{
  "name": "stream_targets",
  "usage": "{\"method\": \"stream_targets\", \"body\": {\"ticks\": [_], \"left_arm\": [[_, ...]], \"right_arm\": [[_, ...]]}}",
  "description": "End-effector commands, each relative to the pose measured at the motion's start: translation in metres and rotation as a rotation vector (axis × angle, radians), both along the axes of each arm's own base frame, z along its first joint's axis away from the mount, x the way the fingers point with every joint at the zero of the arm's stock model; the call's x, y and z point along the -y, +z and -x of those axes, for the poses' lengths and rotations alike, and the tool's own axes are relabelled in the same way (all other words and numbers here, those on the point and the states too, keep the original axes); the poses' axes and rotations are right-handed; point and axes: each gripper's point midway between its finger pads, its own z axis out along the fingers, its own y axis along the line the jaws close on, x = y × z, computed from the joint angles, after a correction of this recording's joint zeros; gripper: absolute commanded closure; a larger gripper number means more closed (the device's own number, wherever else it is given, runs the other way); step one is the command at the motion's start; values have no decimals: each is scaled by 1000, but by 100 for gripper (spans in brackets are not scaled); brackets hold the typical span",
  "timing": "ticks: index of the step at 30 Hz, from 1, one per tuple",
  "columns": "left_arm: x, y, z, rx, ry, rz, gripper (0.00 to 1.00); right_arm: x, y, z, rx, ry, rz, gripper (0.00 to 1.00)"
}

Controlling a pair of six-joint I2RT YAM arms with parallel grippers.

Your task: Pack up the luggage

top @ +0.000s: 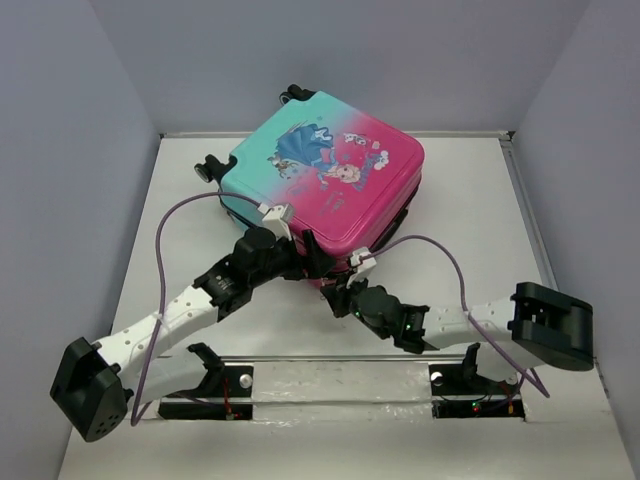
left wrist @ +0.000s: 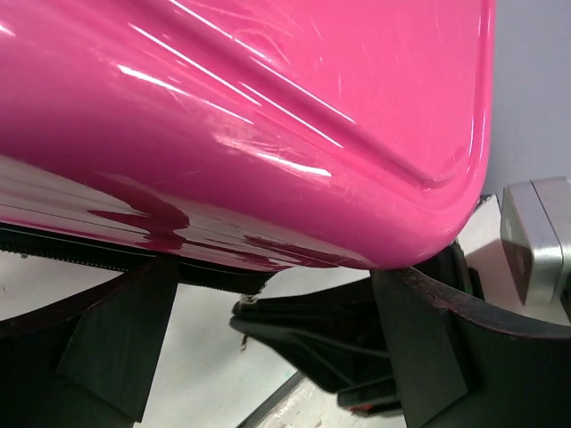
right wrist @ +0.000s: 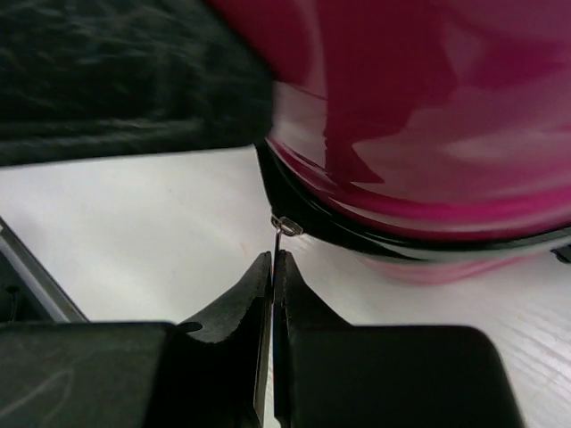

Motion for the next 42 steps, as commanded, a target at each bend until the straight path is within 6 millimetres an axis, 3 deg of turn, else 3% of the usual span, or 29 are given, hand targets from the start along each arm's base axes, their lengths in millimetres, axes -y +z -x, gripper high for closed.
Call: {"method": "stream_targets", "body": {"ticks": [1, 5, 7, 11, 12, 14, 15, 18, 19, 21, 22, 25, 26, 27, 31, 34, 38, 39, 40, 42], "left_arm": [[23, 86, -36, 202, 40, 162, 1], [26, 94, -38, 207, 28, 149, 1], [24, 95, -40, 202, 42, 130, 1], [9, 117, -55, 236, 118, 80, 1], [-3, 135, -65, 256, 144, 83, 1], [-16, 160, -80, 284, 158, 109, 1], [-34, 160, -94, 267, 170, 106, 1], [-67, 181, -116, 285, 239, 128, 1], [-91, 179, -130, 267, 308, 118, 1], [-110, 178, -140, 248, 342, 130, 1], [-132, 170, -152, 217, 389, 136, 1], [-169, 151, -171, 164, 488, 132, 1], [-195, 143, -179, 149, 565, 124, 1], [-204, 136, -182, 129, 595, 126, 1], [-232, 112, -204, 71, 695, 160, 1], [-241, 99, -219, 44, 731, 179, 1], [-246, 94, -240, 25, 749, 180, 1], [-248, 84, -246, -1, 754, 173, 1], [-248, 88, -247, 9, 755, 175, 1], [-249, 76, -254, -21, 762, 176, 1]], "right_arm": [[-69, 46, 41, 83, 189, -112, 93], [-73, 52, 22, 117, 60, -176, 93], [-75, 43, 17, 111, 28, -195, 93], [-65, 38, 23, 66, 25, -283, 93], [-53, 22, 26, 46, 23, -251, 93], [-39, 22, 29, 13, 10, -273, 93], [-27, 12, 32, -5, 9, -258, 93], [-14, 18, 35, -13, 4, -275, 93], [-9, 13, 35, -18, 1, -255, 93], [-3, 14, 36, -17, -3, -258, 93], [1, 14, 36, -18, -8, -256, 93], [9, 17, 37, -18, -16, -268, 93], [13, 13, 38, -21, -17, -256, 93], [16, 12, 38, -23, -17, -252, 93], [21, 13, 41, -26, -4, -236, 93], [22, 13, 42, -20, 3, -221, 93], [20, 12, 43, -22, 15, -210, 93], [18, 12, 44, -24, 18, -207, 93], [18, 11, 44, -25, 19, -201, 93], [20, 5, 42, -45, -1, -188, 88]]}}
